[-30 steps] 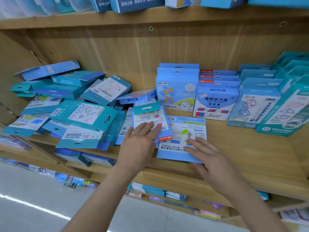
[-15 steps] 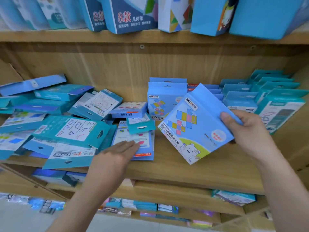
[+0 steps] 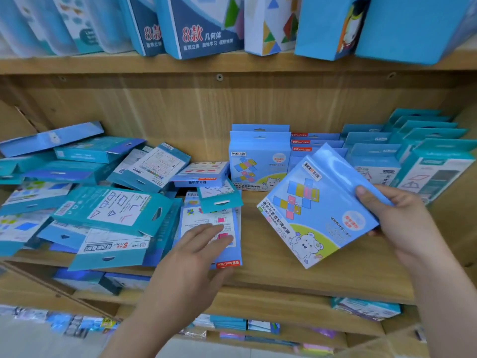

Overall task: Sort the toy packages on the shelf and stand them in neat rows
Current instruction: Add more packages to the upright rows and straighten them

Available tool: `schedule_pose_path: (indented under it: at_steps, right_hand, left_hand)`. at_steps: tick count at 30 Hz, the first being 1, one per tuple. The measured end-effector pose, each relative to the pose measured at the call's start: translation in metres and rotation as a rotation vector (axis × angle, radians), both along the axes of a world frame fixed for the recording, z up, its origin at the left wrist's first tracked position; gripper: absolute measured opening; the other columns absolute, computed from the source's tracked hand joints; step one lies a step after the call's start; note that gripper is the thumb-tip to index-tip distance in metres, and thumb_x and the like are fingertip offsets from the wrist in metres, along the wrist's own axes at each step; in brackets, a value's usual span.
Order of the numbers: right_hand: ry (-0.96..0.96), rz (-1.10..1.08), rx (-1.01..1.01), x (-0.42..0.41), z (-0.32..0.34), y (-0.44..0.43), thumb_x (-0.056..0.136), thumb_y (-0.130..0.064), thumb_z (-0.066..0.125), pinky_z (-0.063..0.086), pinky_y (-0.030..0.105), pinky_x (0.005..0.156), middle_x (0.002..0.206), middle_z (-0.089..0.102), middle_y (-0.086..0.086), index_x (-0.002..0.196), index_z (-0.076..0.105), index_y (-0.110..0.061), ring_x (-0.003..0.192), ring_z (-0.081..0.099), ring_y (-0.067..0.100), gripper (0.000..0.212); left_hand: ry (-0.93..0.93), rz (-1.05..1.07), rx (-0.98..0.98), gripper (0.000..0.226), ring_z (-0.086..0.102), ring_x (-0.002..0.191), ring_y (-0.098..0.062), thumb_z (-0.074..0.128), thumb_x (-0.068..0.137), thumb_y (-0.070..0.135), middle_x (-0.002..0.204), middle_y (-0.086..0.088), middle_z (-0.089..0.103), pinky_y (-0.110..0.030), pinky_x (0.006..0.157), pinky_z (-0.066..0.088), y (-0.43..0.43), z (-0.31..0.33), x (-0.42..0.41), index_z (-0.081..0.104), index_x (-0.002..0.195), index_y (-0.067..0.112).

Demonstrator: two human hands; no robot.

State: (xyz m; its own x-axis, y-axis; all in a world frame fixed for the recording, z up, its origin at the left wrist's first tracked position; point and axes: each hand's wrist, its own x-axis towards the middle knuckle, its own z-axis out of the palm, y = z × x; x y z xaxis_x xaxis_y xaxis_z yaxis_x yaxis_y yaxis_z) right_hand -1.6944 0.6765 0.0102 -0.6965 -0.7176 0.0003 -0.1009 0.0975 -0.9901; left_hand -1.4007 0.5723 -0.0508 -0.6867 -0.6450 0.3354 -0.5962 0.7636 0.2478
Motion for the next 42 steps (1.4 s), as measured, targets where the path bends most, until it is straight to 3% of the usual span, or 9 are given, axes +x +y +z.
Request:
schedule_pose_path:
  at_steps: [5, 11, 15, 21, 27, 30, 32, 37, 42]
  right_hand:
    - [-0.063, 0.034, 0.023, 0.002, -0.007, 0.001, 0.090, -0.024, 0.061, 0.036, 0.019, 0.036, 0.054, 0.064, 0.004, 0.084, 0.072, -0.013, 0.040, 0.047, 0.010, 0.016]
    - [0.060, 0.055, 0.012, 0.002, 0.003, -0.005, 0.091, -0.023, 0.059, 0.040, 0.019, 0.037, 0.055, 0.066, 0.002, 0.081, 0.071, -0.019, 0.042, 0.050, 0.010, 0.016]
    - [0.133, 0.087, 0.012, 0.004, 0.003, -0.012, 0.091, -0.023, 0.060, 0.038, 0.017, 0.037, 0.053, 0.064, -0.002, 0.080, 0.072, -0.018, 0.041, 0.049, 0.006, 0.016]
    - [0.218, 0.145, 0.063, 0.012, -0.007, -0.025, 0.091, -0.026, 0.060, 0.040, 0.021, 0.038, 0.056, 0.065, -0.002, 0.077, 0.071, -0.024, 0.042, 0.050, 0.008, 0.017]
    - [0.190, 0.111, 0.083, 0.008, -0.007, -0.021, 0.090, -0.026, 0.060, 0.044, 0.028, 0.047, 0.059, 0.068, 0.001, 0.081, 0.071, -0.028, 0.047, 0.054, 0.013, 0.015]
    - [0.179, 0.079, 0.096, -0.002, -0.003, -0.011, 0.091, -0.024, 0.060, 0.042, 0.023, 0.041, 0.053, 0.065, 0.000, 0.082, 0.072, -0.021, 0.040, 0.049, 0.008, 0.015]
    - [0.190, 0.062, 0.096, -0.008, -0.001, -0.003, 0.091, -0.021, 0.060, 0.039, 0.015, 0.036, 0.049, 0.063, -0.003, 0.080, 0.071, -0.017, 0.036, 0.047, 0.002, 0.016]
    - [0.263, 0.000, 0.039, -0.022, 0.006, 0.015, 0.090, -0.028, 0.060, 0.039, 0.010, 0.035, 0.056, 0.065, -0.011, 0.075, 0.067, -0.035, 0.040, 0.053, 0.001, 0.018]
    - [0.442, -0.039, 0.067, -0.036, 0.012, 0.039, 0.080, -0.067, 0.051, 0.051, 0.030, 0.062, 0.081, 0.070, -0.015, 0.092, 0.068, -0.040, 0.073, 0.065, 0.013, 0.034]
  left_hand:
    - [0.080, 0.004, -0.003, 0.040, 0.047, 0.118, -0.014, 0.066, 0.078, 0.031, 0.127, 0.005, 0.060, -0.031, 0.095, 0.043, -0.012, 0.020, -0.031, 0.063, 0.118, 0.026]
    - [-0.276, 0.104, -0.015, 0.056, 0.019, 0.141, -0.021, 0.049, 0.091, 0.046, 0.152, 0.003, 0.030, -0.043, 0.109, 0.032, -0.051, 0.042, -0.065, 0.034, 0.143, 0.029]
    - [-0.413, 0.193, 0.017, 0.059, 0.020, 0.140, -0.024, 0.044, 0.093, 0.049, 0.153, 0.000, 0.027, -0.045, 0.109, 0.031, -0.052, 0.027, -0.065, 0.023, 0.145, 0.030]
    - [-0.273, 0.254, -0.083, 0.046, 0.045, 0.126, -0.021, 0.048, 0.093, 0.015, 0.135, 0.001, 0.052, -0.033, 0.091, 0.044, -0.067, 0.018, -0.059, 0.040, 0.138, 0.022]
    - [-0.042, 0.227, -0.196, 0.052, 0.069, 0.078, -0.029, 0.064, 0.065, -0.012, 0.091, -0.008, 0.072, -0.033, 0.055, 0.051, -0.078, 0.040, -0.052, 0.066, 0.111, 0.012]
    - [0.084, 0.215, -0.249, 0.043, 0.069, 0.079, -0.030, 0.060, 0.071, -0.005, 0.092, -0.008, 0.073, -0.037, 0.061, 0.054, -0.072, 0.060, -0.045, 0.068, 0.109, 0.013]
    - [0.236, 0.250, -0.168, 0.036, 0.066, 0.083, -0.029, 0.048, 0.080, 0.006, 0.091, -0.007, 0.072, -0.035, 0.070, 0.053, -0.060, 0.078, -0.037, 0.068, 0.109, 0.015]
    - [0.746, 0.316, 0.300, 0.017, 0.062, 0.072, -0.028, 0.048, 0.095, 0.022, 0.074, -0.007, 0.065, -0.033, 0.061, 0.054, -0.035, 0.091, -0.034, 0.062, 0.087, 0.018]
    - [0.956, 0.390, 0.838, 0.019, 0.069, 0.066, -0.016, 0.046, 0.098, 0.007, 0.083, -0.008, 0.071, -0.030, 0.047, 0.055, 0.014, 0.055, -0.070, 0.060, 0.105, 0.017]
